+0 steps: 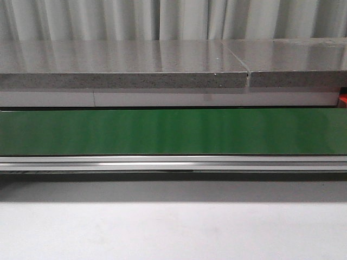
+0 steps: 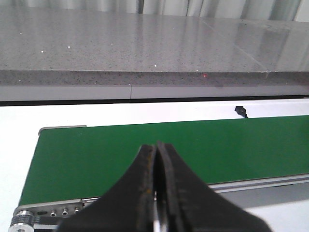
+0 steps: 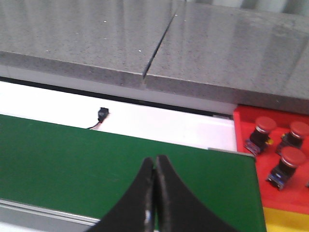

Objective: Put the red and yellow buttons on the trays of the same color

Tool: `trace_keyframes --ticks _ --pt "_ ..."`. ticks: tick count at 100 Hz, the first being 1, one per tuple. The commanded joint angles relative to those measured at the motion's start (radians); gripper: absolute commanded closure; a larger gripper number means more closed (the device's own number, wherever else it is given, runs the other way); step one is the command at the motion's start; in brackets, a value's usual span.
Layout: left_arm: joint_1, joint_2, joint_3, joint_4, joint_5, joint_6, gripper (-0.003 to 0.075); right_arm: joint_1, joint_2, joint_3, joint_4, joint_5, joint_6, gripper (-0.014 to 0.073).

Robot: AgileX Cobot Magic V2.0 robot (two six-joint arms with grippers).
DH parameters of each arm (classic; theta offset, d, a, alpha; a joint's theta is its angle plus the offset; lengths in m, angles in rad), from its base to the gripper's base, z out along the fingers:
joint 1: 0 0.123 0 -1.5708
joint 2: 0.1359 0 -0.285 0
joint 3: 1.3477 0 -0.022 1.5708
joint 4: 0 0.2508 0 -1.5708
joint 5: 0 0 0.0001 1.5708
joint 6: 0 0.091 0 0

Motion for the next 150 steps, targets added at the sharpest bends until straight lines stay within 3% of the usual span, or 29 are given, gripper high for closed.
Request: trace_keyframes --ticks 1,13,25,66,81,101,116,150 --pt "-0.009 0.01 -0.025 -0.011 -0.069 -0.001 0.0739 0.0 -0.049 0.014 -0.163 -0.093 0.189 0.066" --pt "-0.009 0.01 -0.025 -0.011 -0.069 -0.001 0.0739 0.0 -0.133 0.091 -0.329 -0.165 0.402 0.066" --pt "-0.009 0.01 -0.025 -0.011 -0.069 -0.001 0.0739 0.0 -0.216 0.182 -0.382 -0.221 0.487 0.066" --pt "-0.009 0.01 -0.025 -0.011 -0.069 -0.001 0.0739 0.0 -0.43 0.456 -0.403 -0.338 0.487 0.066" --pt "-0.009 0.01 -0.025 -0.011 -0.069 -0.001 0.0739 0.0 -0.491 0.541 -0.403 -0.465 0.487 0.066" --pt "-0.009 0.01 -0.025 -0.011 -0.069 -0.001 0.0739 -0.003 -0.506 0.537 -0.528 -0.392 0.487 0.066" --pt "-0.009 0.01 -0.025 -0.011 -0.069 -0.001 0.0739 0.001 -0.507 0.537 -0.505 -0.326 0.487 0.066" --pt "-0.009 0.01 -0.025 -0.011 -0.069 -0.001 0.0739 0.001 -0.507 0.537 -0.498 -0.395 0.487 0.066"
